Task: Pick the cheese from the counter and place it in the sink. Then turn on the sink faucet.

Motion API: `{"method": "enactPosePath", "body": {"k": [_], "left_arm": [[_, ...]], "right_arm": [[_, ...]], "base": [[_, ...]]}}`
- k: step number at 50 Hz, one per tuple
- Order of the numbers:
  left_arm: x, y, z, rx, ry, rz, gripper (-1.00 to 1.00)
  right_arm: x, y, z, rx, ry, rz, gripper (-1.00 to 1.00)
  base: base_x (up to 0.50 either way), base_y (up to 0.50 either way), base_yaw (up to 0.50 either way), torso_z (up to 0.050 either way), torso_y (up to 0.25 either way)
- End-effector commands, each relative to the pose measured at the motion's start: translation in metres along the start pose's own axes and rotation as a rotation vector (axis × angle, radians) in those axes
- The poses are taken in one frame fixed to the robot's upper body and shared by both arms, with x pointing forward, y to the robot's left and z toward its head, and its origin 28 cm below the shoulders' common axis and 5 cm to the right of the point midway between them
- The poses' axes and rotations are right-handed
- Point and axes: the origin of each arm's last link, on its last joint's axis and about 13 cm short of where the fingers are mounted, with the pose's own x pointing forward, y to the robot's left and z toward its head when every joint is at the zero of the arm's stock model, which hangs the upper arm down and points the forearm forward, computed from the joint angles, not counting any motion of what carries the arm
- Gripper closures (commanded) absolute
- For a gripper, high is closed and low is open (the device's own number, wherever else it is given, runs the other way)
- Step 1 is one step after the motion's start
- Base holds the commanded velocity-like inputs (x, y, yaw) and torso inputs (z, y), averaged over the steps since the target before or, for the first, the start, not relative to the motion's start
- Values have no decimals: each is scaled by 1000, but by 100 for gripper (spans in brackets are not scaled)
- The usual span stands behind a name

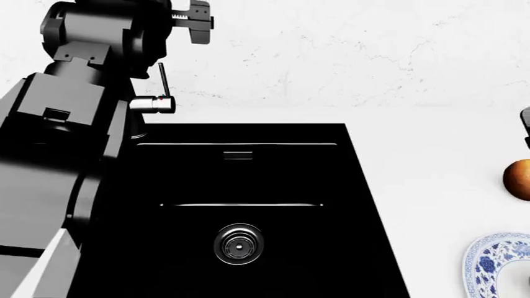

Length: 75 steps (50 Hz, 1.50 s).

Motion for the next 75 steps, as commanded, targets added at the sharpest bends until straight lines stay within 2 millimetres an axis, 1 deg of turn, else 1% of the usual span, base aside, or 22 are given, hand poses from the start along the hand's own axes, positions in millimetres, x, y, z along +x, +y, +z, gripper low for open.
{"method": "enactPosePath", "body": {"k": [1, 12, 19, 26, 29, 31, 41, 56, 64, 65, 69, 75], "left_arm": [[0, 1, -1, -3, 6, 1, -100], [1, 1, -3, -3, 10, -1, -100], [2, 2, -5, -5, 17, 5, -100], [2, 2, -4, -5, 17, 2, -100], [2, 3, -5, -6, 17, 5, -100], [2, 3, -5, -5, 17, 7, -100], [3, 3, -8, -12, 23, 4, -100], [3, 5, -8, -23, 25, 9, -100], [4, 6, -10, -27, 29, 10, -100], [5, 7, -11, -27, 32, 13, -100], [5, 8, -10, -32, 32, 14, -100], [5, 8, -10, -33, 33, 15, -100]], "right_arm": [[5, 9, -14, -76, 60, 43, -100], [8, 12, -16, -89, 98, 59, -100], [6, 16, -17, -101, 102, 87, -100], [7, 20, -24, -119, 114, 99, -100], [9, 22, -28, -132, 124, 97, -100], [13, 25, -36, -147, 143, 94, -100], [22, 22, -56, -127, 196, 98, -100], [23, 22, -58, -122, 211, 117, -100], [23, 19, -62, -99, 215, 136, -100], [24, 14, -64, -75, 216, 142, -100], [25, 11, -67, -52, 218, 148, -100], [25, 10, -70, -40, 226, 158, -100]], "base": [[0, 0, 0, 0, 0], [0, 0, 0, 0, 0], [0, 0, 0, 0, 0], [0, 0, 0, 0, 0], [0, 0, 0, 0, 0], [0, 0, 0, 0, 0], [0, 0, 0, 0, 0], [0, 0, 0, 0, 0], [0, 0, 0, 0, 0], [0, 0, 0, 0, 0], [0, 0, 0, 0, 0], [0, 0, 0, 0, 0]]}}
